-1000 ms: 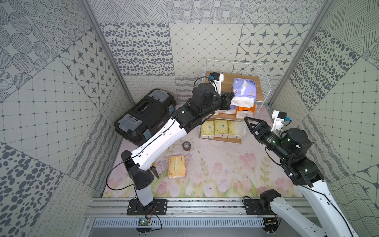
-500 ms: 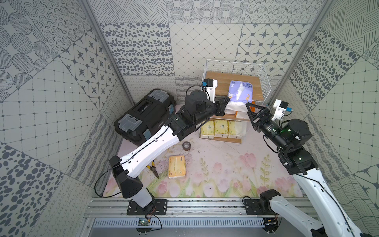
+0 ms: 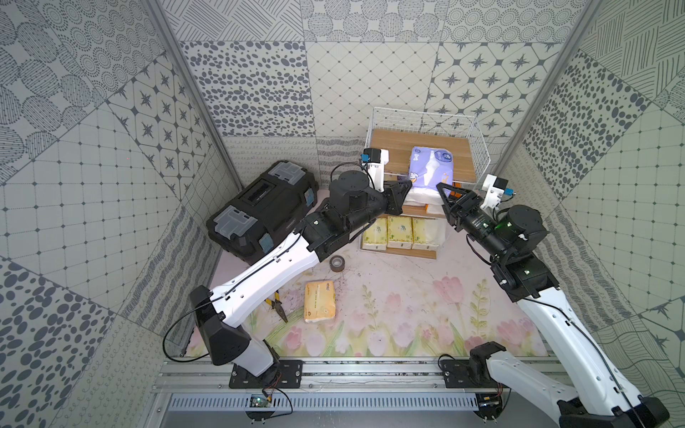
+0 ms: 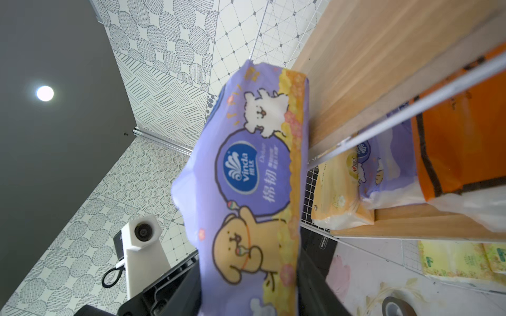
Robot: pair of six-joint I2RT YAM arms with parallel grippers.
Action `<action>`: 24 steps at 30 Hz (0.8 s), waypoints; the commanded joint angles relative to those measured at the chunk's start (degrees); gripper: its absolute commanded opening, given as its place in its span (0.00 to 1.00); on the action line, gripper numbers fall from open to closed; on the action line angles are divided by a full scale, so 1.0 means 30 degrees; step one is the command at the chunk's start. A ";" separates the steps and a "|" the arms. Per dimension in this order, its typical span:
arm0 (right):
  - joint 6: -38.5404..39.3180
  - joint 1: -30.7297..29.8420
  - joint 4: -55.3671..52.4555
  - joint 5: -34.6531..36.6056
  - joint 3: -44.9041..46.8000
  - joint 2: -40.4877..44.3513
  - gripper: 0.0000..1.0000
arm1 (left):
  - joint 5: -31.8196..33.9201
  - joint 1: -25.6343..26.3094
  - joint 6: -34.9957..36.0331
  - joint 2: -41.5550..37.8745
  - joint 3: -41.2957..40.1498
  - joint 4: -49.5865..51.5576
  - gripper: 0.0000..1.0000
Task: Remove the tissue boxes from the shelf
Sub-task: Pick up a box of tissues from the shelf.
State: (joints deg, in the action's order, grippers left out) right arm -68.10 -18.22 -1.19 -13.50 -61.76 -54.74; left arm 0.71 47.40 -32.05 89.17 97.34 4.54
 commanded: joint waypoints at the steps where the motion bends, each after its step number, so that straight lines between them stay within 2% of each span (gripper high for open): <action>1: 0.0023 0.0096 0.1729 -0.0319 0.0115 -0.0034 0.35 | -0.0106 0.0135 -0.0125 -0.0599 -0.0562 -0.1493 0.23; 4: 0.0296 0.0096 0.1715 -0.0745 0.0102 0.0075 0.27 | -0.0180 0.0158 -0.0267 -0.1042 -0.0924 -0.1647 0.39; 7: 0.0926 0.0096 0.1584 -0.1385 0.0119 0.0413 0.24 | -0.0001 0.0150 -0.0432 -0.1969 -0.1687 -0.1936 0.54; 9: 0.1633 0.0096 0.1170 -0.1862 0.0191 0.0812 0.22 | 0.0474 0.0121 -0.0534 -0.2845 -0.2468 -0.1967 0.60; 15: 0.3901 0.0096 -0.0953 -0.3585 0.0951 0.2649 0.18 | 0.3366 -0.0051 -0.2095 -0.6783 -0.6806 -0.1911 0.64; 20: 0.4878 0.0038 -0.2244 -0.6206 0.1959 0.3752 0.17 | 0.5456 -0.0582 -0.3752 -0.9815 -1.0491 -0.0481 0.64; 24: 0.6079 -0.0272 -0.4552 -0.7880 0.2745 0.4507 0.17 | 0.5623 -0.1448 -0.6147 -1.1937 -1.3499 0.1151 0.64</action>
State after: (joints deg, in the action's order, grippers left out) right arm -54.46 -18.41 -11.05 -31.14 -55.02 -42.92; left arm 11.20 45.30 -40.91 59.33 64.90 3.42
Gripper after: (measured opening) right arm 0.298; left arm 0.640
